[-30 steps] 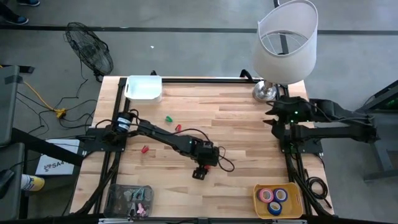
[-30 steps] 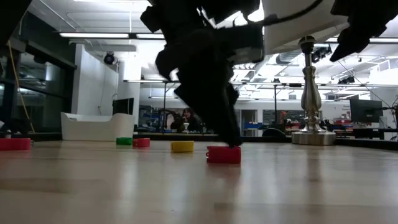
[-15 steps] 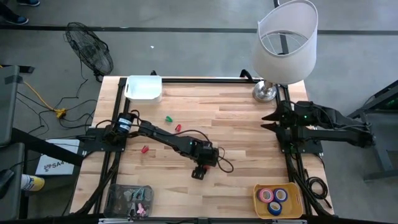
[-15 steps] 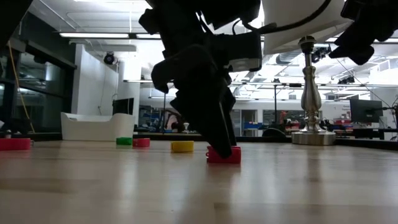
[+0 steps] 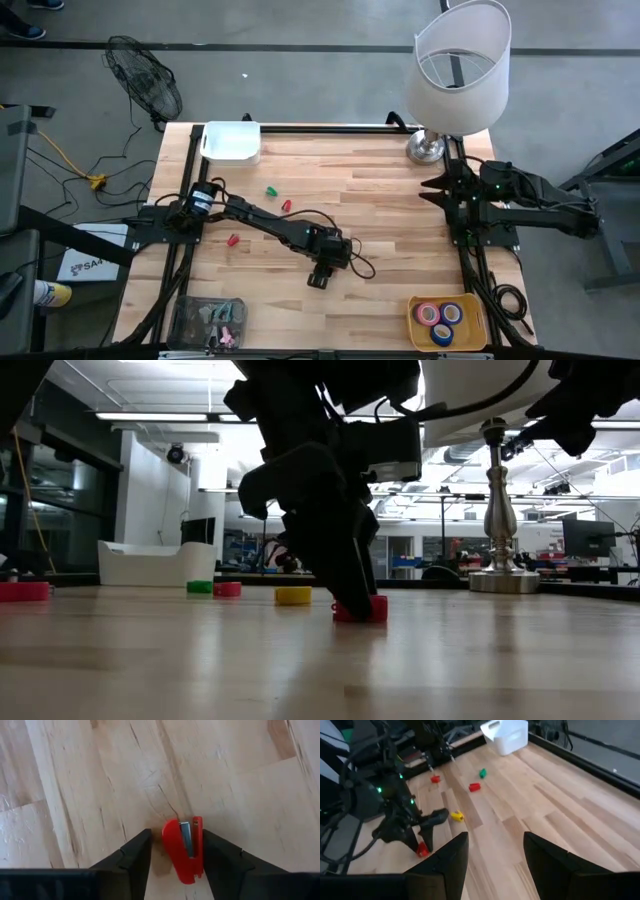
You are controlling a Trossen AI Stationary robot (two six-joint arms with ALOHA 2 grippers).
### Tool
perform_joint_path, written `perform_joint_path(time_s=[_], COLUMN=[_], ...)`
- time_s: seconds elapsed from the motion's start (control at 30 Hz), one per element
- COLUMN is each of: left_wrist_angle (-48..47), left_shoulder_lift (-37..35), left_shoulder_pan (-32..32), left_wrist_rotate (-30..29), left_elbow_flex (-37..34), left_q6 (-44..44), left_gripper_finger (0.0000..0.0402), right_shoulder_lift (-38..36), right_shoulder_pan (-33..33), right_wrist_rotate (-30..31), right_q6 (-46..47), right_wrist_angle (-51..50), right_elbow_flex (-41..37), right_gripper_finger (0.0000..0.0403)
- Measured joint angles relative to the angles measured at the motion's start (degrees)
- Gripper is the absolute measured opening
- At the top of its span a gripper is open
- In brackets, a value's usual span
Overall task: Pick and place Stapler, Stapler remover, tape
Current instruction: Put the bottom red stapler into the white bin
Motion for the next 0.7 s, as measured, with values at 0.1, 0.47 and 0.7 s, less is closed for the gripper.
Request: perform_joint_path(time_s=[0.1,0.47,0.7], left_wrist_angle=[0.04,0.00,-0.19], left_shoulder_lift=[0.03,0.09,0.11], left_shoulder_pan=[-0.11,-0.09,-0.10], left_wrist_rotate=[-0.39,-0.27,-0.57], left_elbow_flex=[0.00,0.00,0.00], left_q6=[0.39,2.62,2.91], left_gripper_finger=[0.0156,0.0156,0.0156], right_shoulder_lift=[0.02,0.00,0.03], right_shoulder_pan=[0.00,0.65,5.41], right_wrist_rotate=[0.27,3.37,4.11], right_q6=[-0.29,0.33,2.43], right_wrist_angle=[2.53,14.07,26.84], right_elbow_flex=[0.00,-5.62,-15.51], right_gripper_finger=[0.0181,0.0181,0.0181])
